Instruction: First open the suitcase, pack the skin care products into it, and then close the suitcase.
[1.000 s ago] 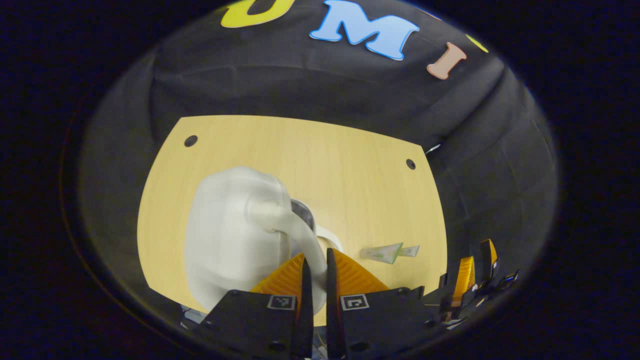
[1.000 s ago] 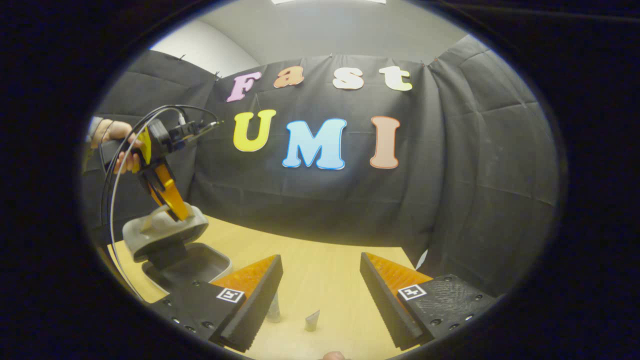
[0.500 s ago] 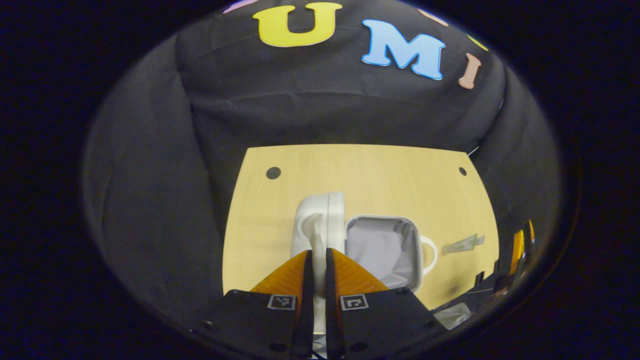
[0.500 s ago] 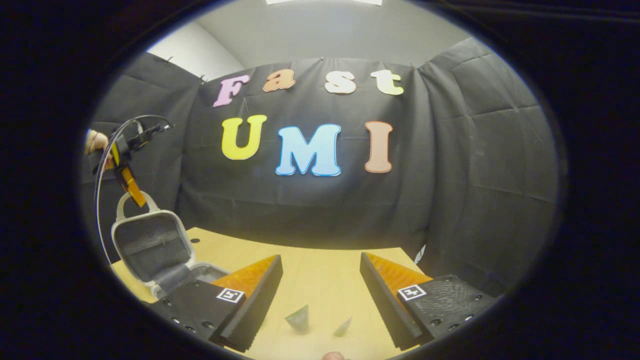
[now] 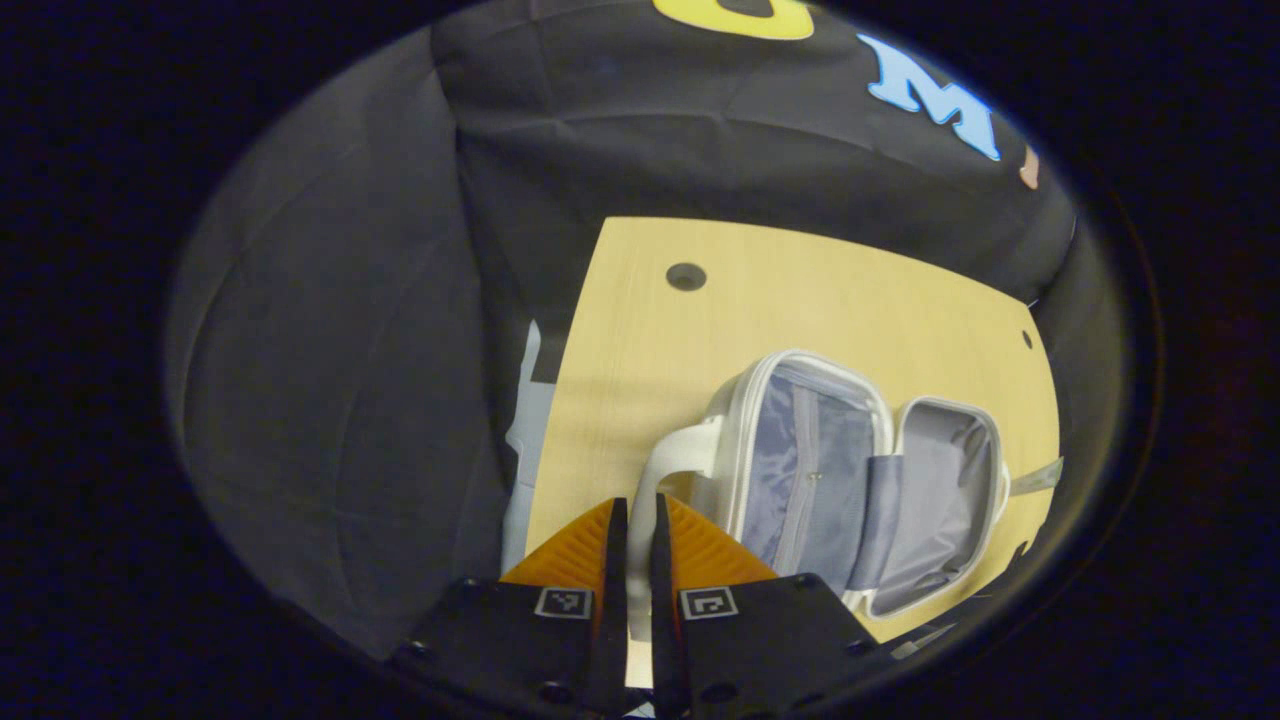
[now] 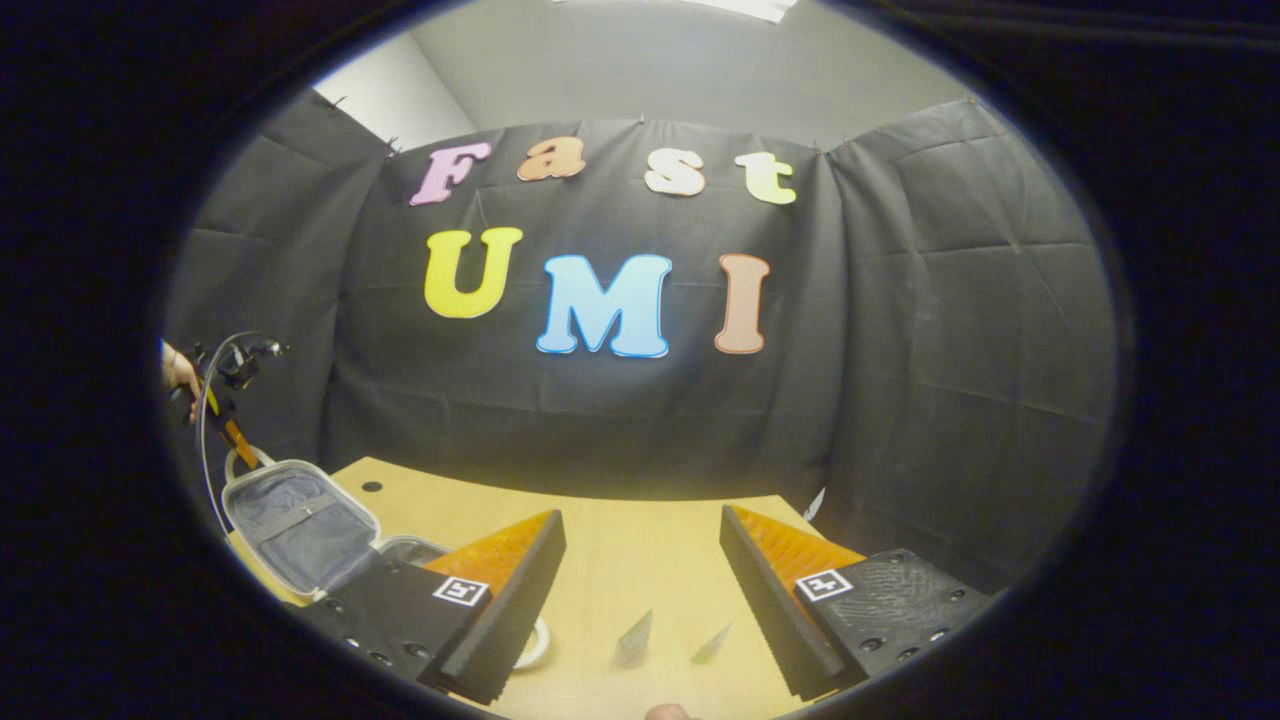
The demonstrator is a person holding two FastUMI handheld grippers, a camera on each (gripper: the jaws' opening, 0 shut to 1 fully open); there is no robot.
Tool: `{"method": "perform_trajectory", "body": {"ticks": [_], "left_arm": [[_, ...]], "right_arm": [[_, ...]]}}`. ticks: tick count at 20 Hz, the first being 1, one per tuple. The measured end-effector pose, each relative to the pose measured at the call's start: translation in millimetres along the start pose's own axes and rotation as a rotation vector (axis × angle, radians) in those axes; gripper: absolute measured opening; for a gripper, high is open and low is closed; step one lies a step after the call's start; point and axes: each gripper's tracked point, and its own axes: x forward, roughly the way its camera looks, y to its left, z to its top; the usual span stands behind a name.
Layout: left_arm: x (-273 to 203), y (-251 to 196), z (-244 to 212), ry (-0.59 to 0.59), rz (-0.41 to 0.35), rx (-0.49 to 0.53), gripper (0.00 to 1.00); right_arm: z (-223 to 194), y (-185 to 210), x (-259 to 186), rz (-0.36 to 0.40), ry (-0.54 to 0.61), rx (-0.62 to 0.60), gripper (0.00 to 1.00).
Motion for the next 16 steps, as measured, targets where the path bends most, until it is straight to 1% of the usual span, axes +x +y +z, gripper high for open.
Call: {"method": "perform_trajectory", "body": {"ticks": [3,5,6,8,9,10,11,13,14,15,16], "left_arm": [[46.5,15.9,-31.0,0.069,0.013,-0.015,0.18],[70.6,20.4,-45.7,0.090,0.017,-0.019,0.18],[79.2,22.6,-49.2,0.086,0.012,-0.022,0.18],[89.9,31.6,-47.1,0.046,0.028,-0.031,0.18],[90.8,35.7,-48.7,0.023,0.039,-0.033,0.28],[92.1,36.2,-45.8,-0.005,0.050,-0.049,0.31],[89.7,35.4,-43.7,-0.051,0.062,-0.056,0.43],[84.6,44.8,-35.3,-0.144,0.122,-0.061,0.80],[76.7,50.2,-29.0,-0.189,0.170,-0.060,0.99],[67.9,54.2,-22.5,-0.244,0.211,-0.056,0.99],[56.0,55.9,-14.5,-0.305,0.243,-0.058,0.99]], "right_arm": [[2.4,4.3,-7.5,-0.019,0.008,-0.026,0.95],[0.0,3.3,-10.7,-0.028,0.025,-0.028,0.95],[-2.1,2.6,-11.8,-0.032,0.035,-0.019,0.95],[-2.4,-1.9,-13.6,-0.048,0.050,0.011,0.95],[-0.8,-5.7,-14.8,-0.060,0.053,0.023,0.95],[0.1,-10.8,-16.3,-0.073,0.049,0.031,0.95],[2.4,-15.5,-18.3,-0.086,0.044,0.036,0.94],[3.5,-24.9,-20.3,-0.107,0.039,0.033,0.94],[2.8,-30.6,-21.9,-0.116,0.035,0.031,0.94],[3.1,-34.9,-24.0,-0.122,0.032,0.033,0.94],[2.4,-38.9,-25.5,-0.125,0.030,0.037,0.96]]}}
